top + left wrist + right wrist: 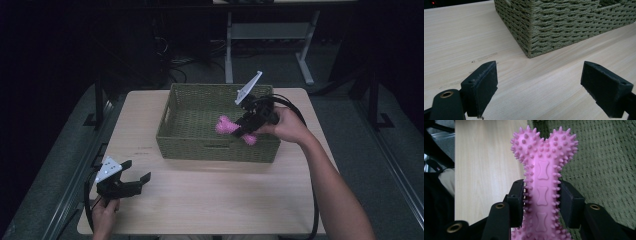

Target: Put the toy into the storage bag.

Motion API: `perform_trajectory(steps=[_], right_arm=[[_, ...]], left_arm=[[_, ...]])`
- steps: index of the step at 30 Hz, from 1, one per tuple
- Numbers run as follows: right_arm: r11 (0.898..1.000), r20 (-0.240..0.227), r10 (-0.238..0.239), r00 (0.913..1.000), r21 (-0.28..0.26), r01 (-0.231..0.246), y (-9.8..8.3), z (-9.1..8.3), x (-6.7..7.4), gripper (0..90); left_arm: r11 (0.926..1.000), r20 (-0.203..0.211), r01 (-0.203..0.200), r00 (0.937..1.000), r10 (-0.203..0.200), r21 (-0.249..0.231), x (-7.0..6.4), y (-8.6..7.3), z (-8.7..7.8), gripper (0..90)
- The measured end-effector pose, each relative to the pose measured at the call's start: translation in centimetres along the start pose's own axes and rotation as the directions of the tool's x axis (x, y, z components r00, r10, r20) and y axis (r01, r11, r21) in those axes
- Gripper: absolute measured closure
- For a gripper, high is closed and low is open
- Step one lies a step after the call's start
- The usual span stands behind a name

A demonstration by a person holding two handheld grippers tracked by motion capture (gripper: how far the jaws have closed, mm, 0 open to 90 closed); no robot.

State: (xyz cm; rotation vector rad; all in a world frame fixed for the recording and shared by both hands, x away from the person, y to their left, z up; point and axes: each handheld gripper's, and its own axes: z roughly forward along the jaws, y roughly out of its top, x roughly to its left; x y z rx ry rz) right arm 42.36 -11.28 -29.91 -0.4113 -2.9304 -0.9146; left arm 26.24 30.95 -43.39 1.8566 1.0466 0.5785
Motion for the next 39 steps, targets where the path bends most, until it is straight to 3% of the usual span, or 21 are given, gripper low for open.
perform_trajectory(steps=[20,39], right_arm=[[0.997,0.026,0.073,0.9970,0.005,-0.073,-0.4,0.8,-3.2,57.7],[0.994,0.028,0.110,0.9935,0.026,-0.111,-0.9,2.1,-4.9,57.6]], left_arm=[[1.0000,-0.001,-0.001,1.0000,0.001,0.001,0.0,0.0,0.0,13.4],[1.0000,-0.003,0.001,1.0000,-0.001,0.005,0.2,0.0,0.2,13.3]])
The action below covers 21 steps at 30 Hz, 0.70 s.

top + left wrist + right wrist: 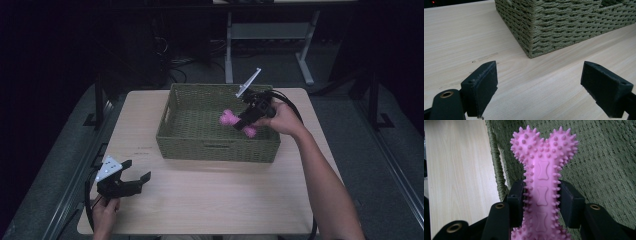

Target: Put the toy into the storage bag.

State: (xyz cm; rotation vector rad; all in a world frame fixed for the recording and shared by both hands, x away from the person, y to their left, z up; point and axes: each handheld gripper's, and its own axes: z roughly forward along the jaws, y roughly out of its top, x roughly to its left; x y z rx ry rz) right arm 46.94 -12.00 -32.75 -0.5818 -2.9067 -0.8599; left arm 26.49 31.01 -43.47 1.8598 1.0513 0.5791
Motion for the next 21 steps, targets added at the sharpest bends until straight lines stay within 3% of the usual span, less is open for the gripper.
perform_trajectory(steps=[21], right_arm=[[0.997,0.022,-0.010,0.9997,0.075,0.008,0.1,1.8,0.0,57.5]], left_arm=[[1.0000,0.005,0.000,1.0000,0.000,-0.003,0.0,0.1,0.1,13.4]])
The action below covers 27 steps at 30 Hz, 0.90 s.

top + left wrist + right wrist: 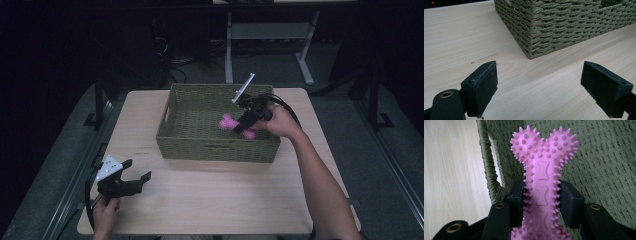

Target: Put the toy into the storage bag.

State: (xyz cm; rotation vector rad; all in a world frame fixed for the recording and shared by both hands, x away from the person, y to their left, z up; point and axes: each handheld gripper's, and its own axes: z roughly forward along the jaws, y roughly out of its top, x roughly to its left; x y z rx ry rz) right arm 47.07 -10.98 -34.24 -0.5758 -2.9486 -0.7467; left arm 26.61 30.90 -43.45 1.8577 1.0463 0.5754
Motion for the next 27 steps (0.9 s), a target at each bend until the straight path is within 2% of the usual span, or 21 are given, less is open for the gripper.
perform_trajectory(steps=[14,27], right_arm=[[1.000,-0.002,0.011,0.9999,0.015,-0.011,-0.2,0.8,-0.1,57.6],[0.999,0.008,0.025,0.9997,0.039,-0.025,-0.5,1.7,-0.8,57.9]], left_arm=[[1.0000,0.004,-0.006,1.0000,0.006,0.000,0.0,0.1,0.1,13.4],[1.0000,0.005,-0.005,1.0000,0.005,-0.001,0.0,0.1,0.1,13.4]])
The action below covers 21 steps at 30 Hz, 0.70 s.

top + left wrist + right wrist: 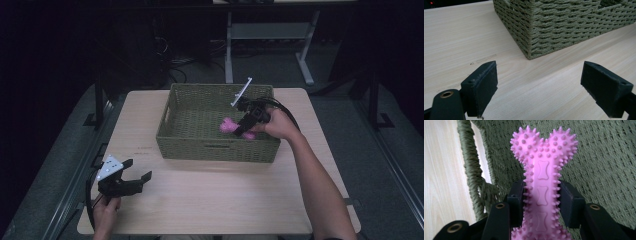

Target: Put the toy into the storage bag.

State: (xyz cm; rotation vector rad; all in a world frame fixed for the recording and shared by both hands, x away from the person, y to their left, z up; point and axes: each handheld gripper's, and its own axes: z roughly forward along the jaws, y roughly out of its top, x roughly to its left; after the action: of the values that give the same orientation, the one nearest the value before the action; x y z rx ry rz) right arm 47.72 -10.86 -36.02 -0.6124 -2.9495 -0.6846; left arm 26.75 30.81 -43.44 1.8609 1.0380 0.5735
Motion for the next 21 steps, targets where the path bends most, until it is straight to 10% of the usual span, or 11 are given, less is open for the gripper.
perform_trajectory(steps=[21], right_arm=[[0.999,0.026,0.034,0.9991,0.033,-0.035,-0.7,1.1,-0.7,57.8]], left_arm=[[1.0000,-0.001,-0.002,1.0000,0.002,0.002,-0.1,0.1,0.1,13.4]])
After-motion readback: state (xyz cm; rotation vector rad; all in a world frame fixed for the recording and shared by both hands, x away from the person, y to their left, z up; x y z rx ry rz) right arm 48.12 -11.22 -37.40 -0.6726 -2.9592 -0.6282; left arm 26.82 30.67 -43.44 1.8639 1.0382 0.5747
